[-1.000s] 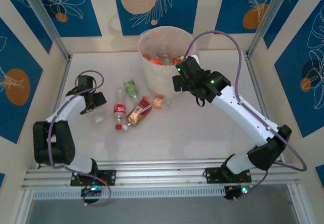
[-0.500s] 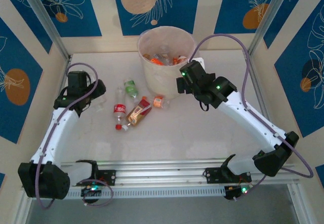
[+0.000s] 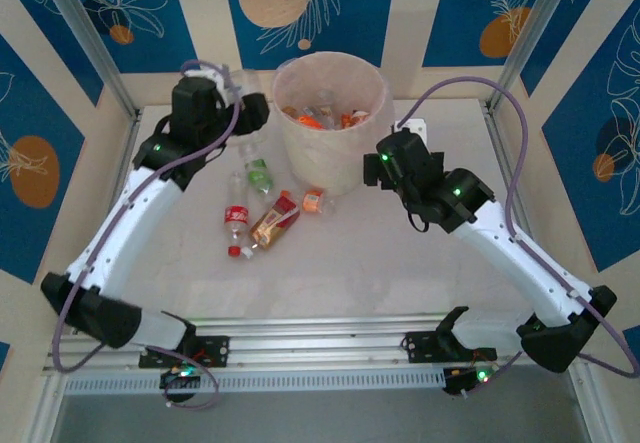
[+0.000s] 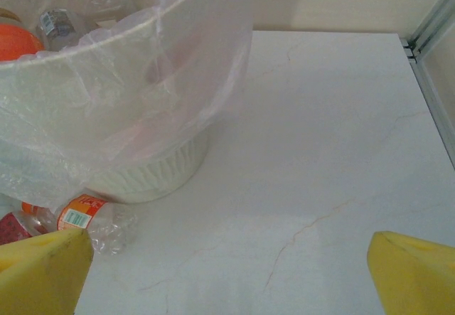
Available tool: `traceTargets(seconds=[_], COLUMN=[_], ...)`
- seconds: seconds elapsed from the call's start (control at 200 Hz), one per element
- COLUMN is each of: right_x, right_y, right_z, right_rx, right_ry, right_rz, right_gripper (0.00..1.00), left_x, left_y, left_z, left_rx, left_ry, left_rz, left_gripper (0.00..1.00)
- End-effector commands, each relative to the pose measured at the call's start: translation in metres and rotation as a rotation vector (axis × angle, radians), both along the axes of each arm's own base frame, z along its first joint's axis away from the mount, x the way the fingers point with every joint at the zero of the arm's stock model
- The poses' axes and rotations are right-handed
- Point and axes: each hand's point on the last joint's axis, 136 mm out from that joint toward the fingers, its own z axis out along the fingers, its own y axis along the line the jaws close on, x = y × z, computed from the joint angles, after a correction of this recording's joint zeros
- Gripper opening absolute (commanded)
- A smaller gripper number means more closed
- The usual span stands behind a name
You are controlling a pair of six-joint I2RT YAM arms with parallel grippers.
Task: Put the plastic bottles in the bin
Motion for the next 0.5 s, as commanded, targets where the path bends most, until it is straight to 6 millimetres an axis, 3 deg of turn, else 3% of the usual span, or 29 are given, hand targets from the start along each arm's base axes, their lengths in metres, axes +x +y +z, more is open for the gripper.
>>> traceTargets(seconds=[0.0, 0.225, 0.355, 0.495], right_x=[0.0, -0.004, -0.005, -0.005], right_y=[-0.008, -0.013, -0.016, -0.016], right_z=[0.011, 0.01, 0.006, -0.002], right_rx=[0.048, 0.067, 0.065, 0.066], right_ry=[-0.052, -0.052, -0.048, -0.033], right_rz=[-0.046, -0.055, -0.064, -0.074], right_gripper=[0.99, 0.99, 0.99, 0.99], left_x=[0.016, 0.07, 0.092, 0.101], left_y=[-0.042, -0.101, -0.131, -0.153], left_z=[0.046, 0.058, 0.046, 0.031], left_rx=[0.005, 0.097, 0.162, 0.199], left_ry=[-0.144, -0.248, -0.273, -0.287], left_rz=[-0.117, -0.266, -0.379, -0.48], left_gripper=[0.73, 0.75, 0.77, 0.78])
